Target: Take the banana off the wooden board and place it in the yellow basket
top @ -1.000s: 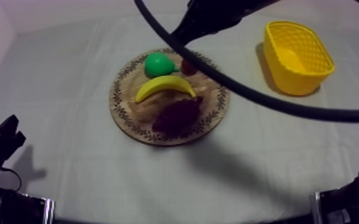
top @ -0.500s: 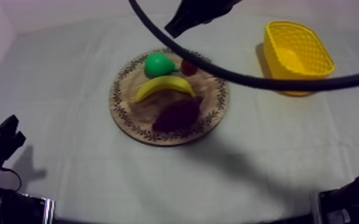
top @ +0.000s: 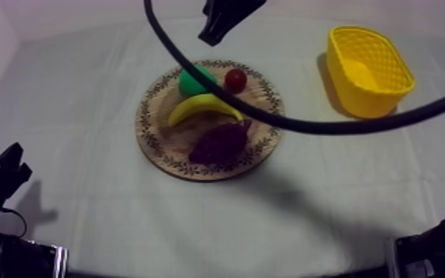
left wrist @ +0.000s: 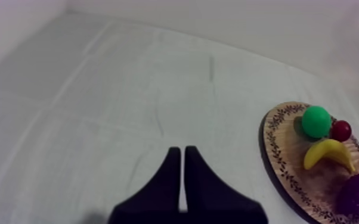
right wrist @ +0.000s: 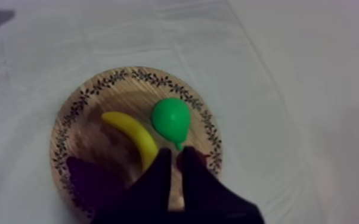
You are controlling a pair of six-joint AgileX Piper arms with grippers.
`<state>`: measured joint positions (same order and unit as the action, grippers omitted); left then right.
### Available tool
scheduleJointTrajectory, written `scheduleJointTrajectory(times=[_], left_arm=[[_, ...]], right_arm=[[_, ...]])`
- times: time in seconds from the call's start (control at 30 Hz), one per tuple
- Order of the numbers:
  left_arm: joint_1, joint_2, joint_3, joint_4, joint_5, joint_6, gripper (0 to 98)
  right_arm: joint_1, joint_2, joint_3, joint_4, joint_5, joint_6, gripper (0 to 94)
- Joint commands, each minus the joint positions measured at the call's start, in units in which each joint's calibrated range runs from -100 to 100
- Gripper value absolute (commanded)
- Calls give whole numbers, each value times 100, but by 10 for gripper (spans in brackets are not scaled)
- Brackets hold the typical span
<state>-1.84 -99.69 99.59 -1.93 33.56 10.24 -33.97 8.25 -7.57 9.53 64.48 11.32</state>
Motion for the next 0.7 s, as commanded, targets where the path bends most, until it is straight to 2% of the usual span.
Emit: scheduleJointTrajectory(times=[0.0,0.17,0.3,0.5,0.67], left_arm=[[-1,-5,-4,0,-1,0,0],[-1,-5,-4,0,-1,-1,0],[-1,-5,-4,0,-1,-1,0],[-1,-5,-4,0,-1,0,0],[-1,-5,-4,0,-1,0,0]], right_arm=[[19,67,-104,-90,21,345,74],[55,212,-222,-264,178,785,80],[30,311,-179,-275,420,999,81],[8,479,-237,-257,915,1115,79],[13,626,-510,-220,1206,1054,77]])
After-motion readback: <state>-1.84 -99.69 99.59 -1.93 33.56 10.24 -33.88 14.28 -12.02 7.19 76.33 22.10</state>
